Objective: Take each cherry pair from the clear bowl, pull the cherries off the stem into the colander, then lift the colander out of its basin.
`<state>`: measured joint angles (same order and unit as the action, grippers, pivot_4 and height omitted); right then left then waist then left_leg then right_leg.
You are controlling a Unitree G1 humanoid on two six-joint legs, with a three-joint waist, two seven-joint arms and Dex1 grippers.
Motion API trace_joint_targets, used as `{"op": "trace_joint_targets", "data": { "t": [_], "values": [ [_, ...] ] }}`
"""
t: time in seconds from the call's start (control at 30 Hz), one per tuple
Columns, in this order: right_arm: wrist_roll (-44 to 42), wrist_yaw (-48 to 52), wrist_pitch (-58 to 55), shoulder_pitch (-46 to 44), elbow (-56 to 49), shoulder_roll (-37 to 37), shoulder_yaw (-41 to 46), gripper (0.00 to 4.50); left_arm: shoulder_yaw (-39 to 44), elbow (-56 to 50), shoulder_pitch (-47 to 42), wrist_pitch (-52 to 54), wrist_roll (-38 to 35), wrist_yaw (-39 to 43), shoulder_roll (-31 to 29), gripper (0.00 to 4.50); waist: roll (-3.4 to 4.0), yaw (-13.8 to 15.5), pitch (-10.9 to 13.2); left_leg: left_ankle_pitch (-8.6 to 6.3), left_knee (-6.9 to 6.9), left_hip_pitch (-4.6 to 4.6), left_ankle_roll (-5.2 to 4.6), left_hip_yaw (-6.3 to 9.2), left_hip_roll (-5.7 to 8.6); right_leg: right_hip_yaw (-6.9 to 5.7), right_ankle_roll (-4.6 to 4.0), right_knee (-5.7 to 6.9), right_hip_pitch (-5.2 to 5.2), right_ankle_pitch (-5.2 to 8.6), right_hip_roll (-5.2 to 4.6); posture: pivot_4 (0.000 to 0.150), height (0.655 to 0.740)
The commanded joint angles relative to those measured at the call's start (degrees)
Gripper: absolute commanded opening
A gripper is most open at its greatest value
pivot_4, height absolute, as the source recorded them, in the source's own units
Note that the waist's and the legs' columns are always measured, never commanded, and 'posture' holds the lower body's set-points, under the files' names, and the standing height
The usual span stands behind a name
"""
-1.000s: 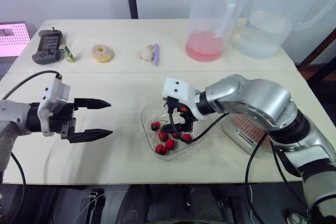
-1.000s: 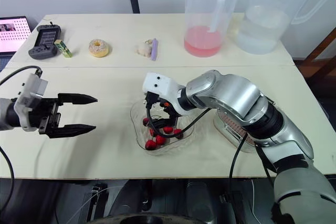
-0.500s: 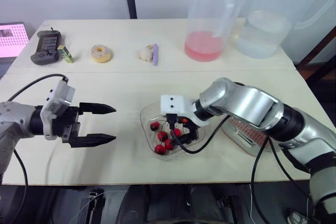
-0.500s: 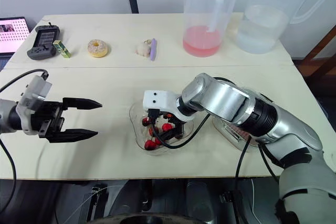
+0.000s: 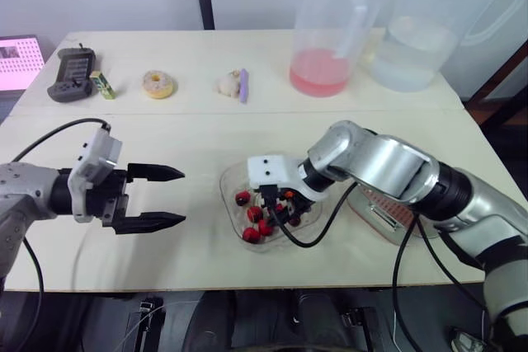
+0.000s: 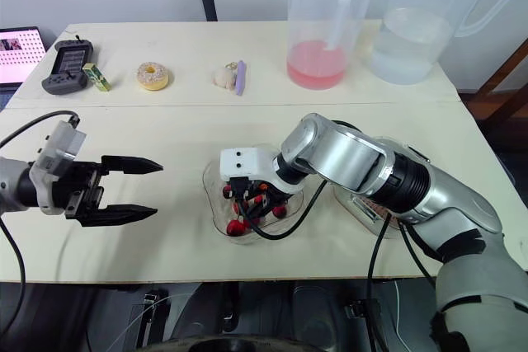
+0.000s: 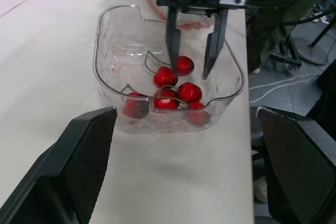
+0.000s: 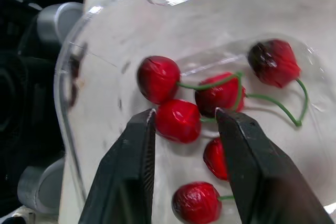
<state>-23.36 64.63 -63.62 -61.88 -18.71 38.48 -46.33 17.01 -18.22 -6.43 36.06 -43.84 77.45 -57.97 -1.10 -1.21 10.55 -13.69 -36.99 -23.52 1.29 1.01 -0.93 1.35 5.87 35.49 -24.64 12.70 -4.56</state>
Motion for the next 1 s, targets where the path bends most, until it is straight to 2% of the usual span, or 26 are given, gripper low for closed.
{"op": "trace_joint_targets", "data": {
  "t": [0.03, 0.17, 0.37, 0.73, 0.83, 0.9, 1.0],
  "values": [
    [0.5, 2.0, 1.9, 0.0, 0.2, -1.1, 0.7, 2.16, 1.6, -1.4, 0.2, 0.3, -1.0, -0.1, -1.0, 4.50, 0.00, 0.0, 0.0, 0.00, 0.00, 0.00, 0.00, 0.00, 0.00, 0.00, 0.00, 0.00, 0.00, 0.00, 0.00, 0.150, 0.7400],
    [2.9, 2.8, 4.1, 0.8, 2.0, -2.0, -1.3, 2.16, 2.3, -1.1, -0.1, 0.6, -1.7, 0.0, -1.7, 4.50, 0.00, 0.0, 0.0, 0.00, 0.00, 0.00, 0.00, 0.00, 0.00, 0.00, 0.00, 0.00, 0.00, 0.00, 0.00, 0.150, 0.7400],
    [5.8, 3.1, 5.8, 2.4, 3.4, -2.8, -2.8, 2.16, 5.3, -0.9, -2.0, 5.6, -7.9, -1.8, -1.2, 4.50, 0.00, 0.0, 0.0, 0.00, 0.00, 0.00, 0.00, 0.01, 0.00, -0.01, 0.00, 0.00, 0.00, 0.00, 0.00, 0.150, 0.7400],
    [10.0, 4.6, 8.0, 4.9, 4.8, -3.1, -4.3, 2.16, 4.3, 0.4, -3.8, 5.8, -7.5, -2.2, -1.1, 4.50, 0.00, 0.0, 0.0, 0.00, -0.01, 0.00, 0.00, 0.00, 0.01, -0.01, 0.00, 0.00, 0.00, 0.00, 0.00, 0.150, 0.7400],
    [11.2, 4.6, 8.4, 5.2, 5.3, -3.2, -4.3, 1.36, 4.0, 0.6, -4.2, 5.7, -7.3, -2.1, -1.2, 4.50, 0.00, 0.0, 0.0, 0.00, 0.00, 0.00, 0.00, 0.01, 0.00, -0.01, 0.00, 0.01, 0.00, 0.00, 0.01, 0.150, 0.7400],
    [11.7, 4.5, 8.6, 5.3, 5.3, -3.4, -3.8, 0.62, 3.8, 0.6, -4.4, 5.7, -7.2, -2.1, -1.1, 4.50, 0.00, 0.0, 0.0, 0.00, 0.00, 0.00, 0.00, 0.01, 0.00, -0.01, 0.00, 0.01, 0.00, 0.00, 0.01, 0.150, 0.7400],
    [11.1, 5.0, 8.1, 5.2, 4.1, -3.5, -2.3, 0.42, 3.4, 0.7, -4.6, 5.7, -7.2, -2.1, -1.1, 4.50, 0.00, 0.0, 0.0, 0.00, 0.00, 0.00, 0.00, 0.01, 0.00, -0.01, 0.00, 0.01, 0.00, 0.00, 0.01, 0.150, 0.7400]
  ]
}}
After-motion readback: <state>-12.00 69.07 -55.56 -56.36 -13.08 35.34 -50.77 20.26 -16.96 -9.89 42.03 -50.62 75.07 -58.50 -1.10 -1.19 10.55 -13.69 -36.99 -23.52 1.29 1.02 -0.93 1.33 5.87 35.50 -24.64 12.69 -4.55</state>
